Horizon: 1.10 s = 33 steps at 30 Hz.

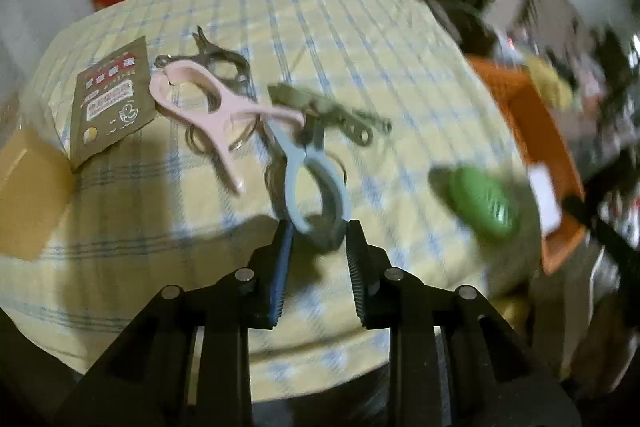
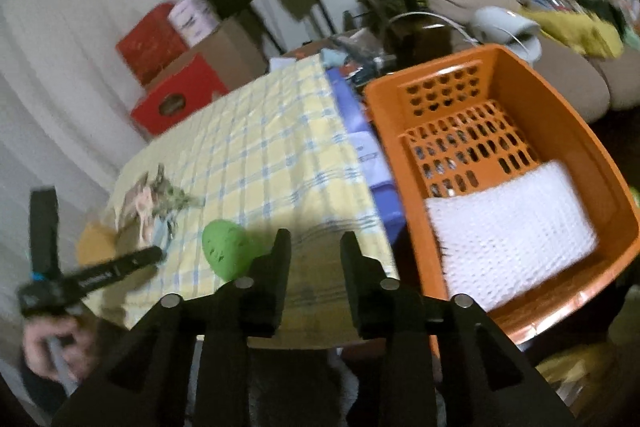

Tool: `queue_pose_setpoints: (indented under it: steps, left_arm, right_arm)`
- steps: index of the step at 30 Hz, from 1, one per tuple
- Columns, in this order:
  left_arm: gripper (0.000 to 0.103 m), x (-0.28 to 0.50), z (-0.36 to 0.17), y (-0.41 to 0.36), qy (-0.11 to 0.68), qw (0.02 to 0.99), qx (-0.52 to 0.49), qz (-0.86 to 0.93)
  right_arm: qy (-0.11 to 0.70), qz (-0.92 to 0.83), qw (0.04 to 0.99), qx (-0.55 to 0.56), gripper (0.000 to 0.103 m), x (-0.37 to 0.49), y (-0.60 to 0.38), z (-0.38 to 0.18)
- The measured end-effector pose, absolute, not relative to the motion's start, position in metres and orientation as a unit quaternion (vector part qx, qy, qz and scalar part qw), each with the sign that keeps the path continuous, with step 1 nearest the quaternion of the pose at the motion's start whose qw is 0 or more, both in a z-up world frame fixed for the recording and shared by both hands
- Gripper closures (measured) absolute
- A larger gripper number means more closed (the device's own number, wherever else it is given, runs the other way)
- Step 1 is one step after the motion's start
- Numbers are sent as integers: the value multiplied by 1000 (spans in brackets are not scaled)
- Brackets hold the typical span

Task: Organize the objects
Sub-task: 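Grasp the green paw-print egg toy with the right tool, then grasp the blue-grey clip with the left tool while the right tool holds the green toy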

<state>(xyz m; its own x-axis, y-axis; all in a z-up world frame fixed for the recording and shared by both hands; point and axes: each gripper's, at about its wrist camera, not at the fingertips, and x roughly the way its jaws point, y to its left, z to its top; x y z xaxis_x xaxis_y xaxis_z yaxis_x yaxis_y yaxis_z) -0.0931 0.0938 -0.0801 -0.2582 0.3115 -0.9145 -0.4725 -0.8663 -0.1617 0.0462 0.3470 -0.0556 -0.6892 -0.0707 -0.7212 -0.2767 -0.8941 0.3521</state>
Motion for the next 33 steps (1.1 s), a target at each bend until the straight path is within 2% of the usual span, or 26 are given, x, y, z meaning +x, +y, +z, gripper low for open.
queue_pose_setpoints:
  steps: [2,4,6,8,9,10,12,16,19,22,24,26,27,28,33]
  left_arm:
    - [79,-86,-81,91,123,266,-565,771]
    - [79,-83,-77,86,124,272,-574,763]
    - [74,-86,-71,83,109,266,-566,773]
    - [45,-96,-66,76,73,234,-557,793]
    - [43,-102,-66,73,60,220,-553,801]
    - [43,-106,-67,72,48,211,-550,806]
    - [43,-109,-76,73,43,219,-557,800]
    - [42,-111,-85,83,43,224,-533,815]
    - [41,-113,-86,87,35,214,-520,826]
    - [30,-113,-90,91,28,225,-517,826]
    - [30,-112,-90,95,45,227,-516,825]
    - [30,-112,-91,97,51,222,-514,827]
    - [29,-111,-91,98,52,220,-514,828]
    - [29,-111,-91,99,53,217,-513,829]
    - [29,-110,-93,105,64,196,-507,837]
  right_arm:
    - [207,893,55,-396,65,41,335,-59]
    - [199,893,49,-399,57,36,324,-64]
    - [192,893,47,-405,57,30,317,-70]
    - [181,892,56,-409,53,24,310,-73]
    - [173,894,61,-408,46,22,307,-73]
    - [161,897,66,-406,36,20,303,-72]
    - [127,905,64,-402,26,15,292,-72]
    - [44,901,55,-428,25,-8,264,-81]
    - [39,898,29,-437,18,-24,253,-90]
    - [7,893,35,-449,18,-34,240,-100]
    - [11,897,28,-442,18,-33,237,-101]
    - [14,902,34,-431,28,-31,237,-100]
    - [17,904,35,-426,45,-30,238,-99]
    - [23,905,38,-424,52,-28,240,-97]
    - [51,906,47,-418,54,-20,251,-94]
